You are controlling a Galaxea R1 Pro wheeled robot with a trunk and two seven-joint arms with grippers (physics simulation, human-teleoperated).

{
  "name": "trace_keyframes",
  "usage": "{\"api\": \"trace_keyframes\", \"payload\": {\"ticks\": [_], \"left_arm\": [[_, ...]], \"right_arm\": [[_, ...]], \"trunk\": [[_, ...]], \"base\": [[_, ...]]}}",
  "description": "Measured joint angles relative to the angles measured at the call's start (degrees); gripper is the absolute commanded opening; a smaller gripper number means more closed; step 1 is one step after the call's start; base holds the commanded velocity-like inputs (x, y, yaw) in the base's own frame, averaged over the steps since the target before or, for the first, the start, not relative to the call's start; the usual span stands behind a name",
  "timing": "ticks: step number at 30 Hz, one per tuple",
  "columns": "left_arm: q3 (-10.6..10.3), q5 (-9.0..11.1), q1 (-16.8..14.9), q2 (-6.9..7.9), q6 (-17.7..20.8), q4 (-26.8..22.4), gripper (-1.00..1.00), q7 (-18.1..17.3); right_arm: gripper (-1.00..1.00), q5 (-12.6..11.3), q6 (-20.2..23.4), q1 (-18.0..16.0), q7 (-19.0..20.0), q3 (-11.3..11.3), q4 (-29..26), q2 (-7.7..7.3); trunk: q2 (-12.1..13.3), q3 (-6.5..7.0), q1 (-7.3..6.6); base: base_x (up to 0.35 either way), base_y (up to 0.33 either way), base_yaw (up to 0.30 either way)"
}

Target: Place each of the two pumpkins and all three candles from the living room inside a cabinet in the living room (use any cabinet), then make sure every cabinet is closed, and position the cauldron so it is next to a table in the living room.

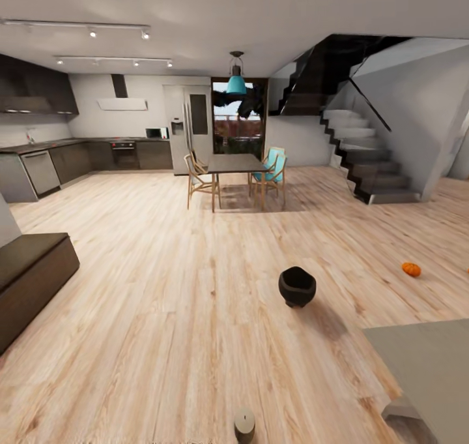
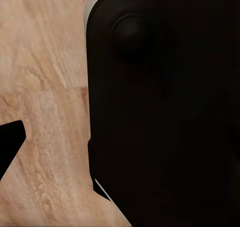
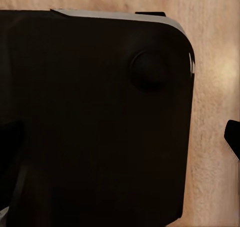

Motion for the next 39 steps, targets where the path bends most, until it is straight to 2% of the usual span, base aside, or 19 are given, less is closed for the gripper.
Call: {"api": "trace_keyframes", "payload": {"ticks": [39], "left_arm": [[0.0,0.0,0.0,-0.01,0.0,0.0,1.00,0.0]], "right_arm": [[1.00,0.0,0.1,0.0,0.0,0.0,0.1,-0.12]], "trunk": [[0.0,-1.39,0.00]], "base": [[0.000,0.000,0.275]]}}
